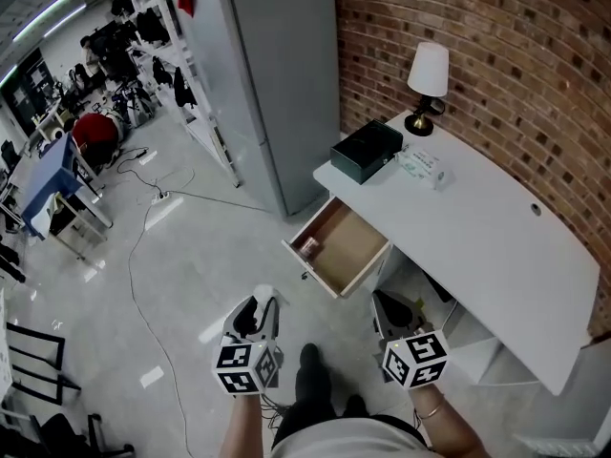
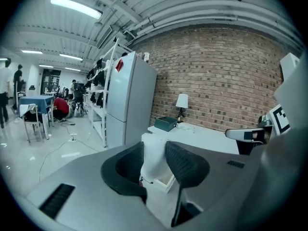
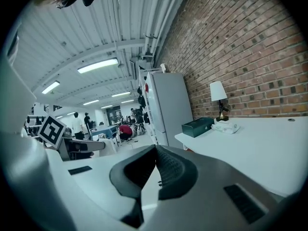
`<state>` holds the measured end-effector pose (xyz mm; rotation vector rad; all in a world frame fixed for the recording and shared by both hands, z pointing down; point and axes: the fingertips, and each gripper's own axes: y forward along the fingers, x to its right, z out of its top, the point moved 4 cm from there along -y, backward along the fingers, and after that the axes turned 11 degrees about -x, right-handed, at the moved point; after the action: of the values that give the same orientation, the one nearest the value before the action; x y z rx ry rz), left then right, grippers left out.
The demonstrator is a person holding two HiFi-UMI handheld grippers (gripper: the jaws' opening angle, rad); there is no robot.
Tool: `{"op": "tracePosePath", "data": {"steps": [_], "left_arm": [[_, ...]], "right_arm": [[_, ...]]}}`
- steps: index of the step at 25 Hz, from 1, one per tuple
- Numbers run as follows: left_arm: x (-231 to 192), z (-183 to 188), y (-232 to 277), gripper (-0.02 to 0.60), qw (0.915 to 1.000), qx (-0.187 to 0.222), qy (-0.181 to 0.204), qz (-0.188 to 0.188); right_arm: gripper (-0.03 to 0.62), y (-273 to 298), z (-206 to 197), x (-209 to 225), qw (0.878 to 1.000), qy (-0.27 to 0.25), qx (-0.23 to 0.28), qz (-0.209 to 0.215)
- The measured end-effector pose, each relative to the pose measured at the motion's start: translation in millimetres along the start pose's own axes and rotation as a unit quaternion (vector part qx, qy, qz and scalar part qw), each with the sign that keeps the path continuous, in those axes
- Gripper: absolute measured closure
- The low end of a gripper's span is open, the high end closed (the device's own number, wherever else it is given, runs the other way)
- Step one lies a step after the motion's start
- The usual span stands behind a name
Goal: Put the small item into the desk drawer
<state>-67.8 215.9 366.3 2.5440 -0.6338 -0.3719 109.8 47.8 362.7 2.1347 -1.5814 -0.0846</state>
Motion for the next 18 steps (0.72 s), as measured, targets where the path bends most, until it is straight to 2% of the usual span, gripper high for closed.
{"op": "tracePosePath", "data": {"steps": [9,18], "left_arm": [[-80.9,58.3,117.3,0.417,0.9979,-0.030,0.012,-0.056],[-112.8,87.5,197.2,0.416,0.9904,-0.066,0.046,-0.113]], "right_arm": [[0.586,123.4,42.1,4.2,0.998,0.023,-0.014,-0.052],[0.586,184.5,57.4,17.0,0.992,0.057,-0.021,-0.110]]}}
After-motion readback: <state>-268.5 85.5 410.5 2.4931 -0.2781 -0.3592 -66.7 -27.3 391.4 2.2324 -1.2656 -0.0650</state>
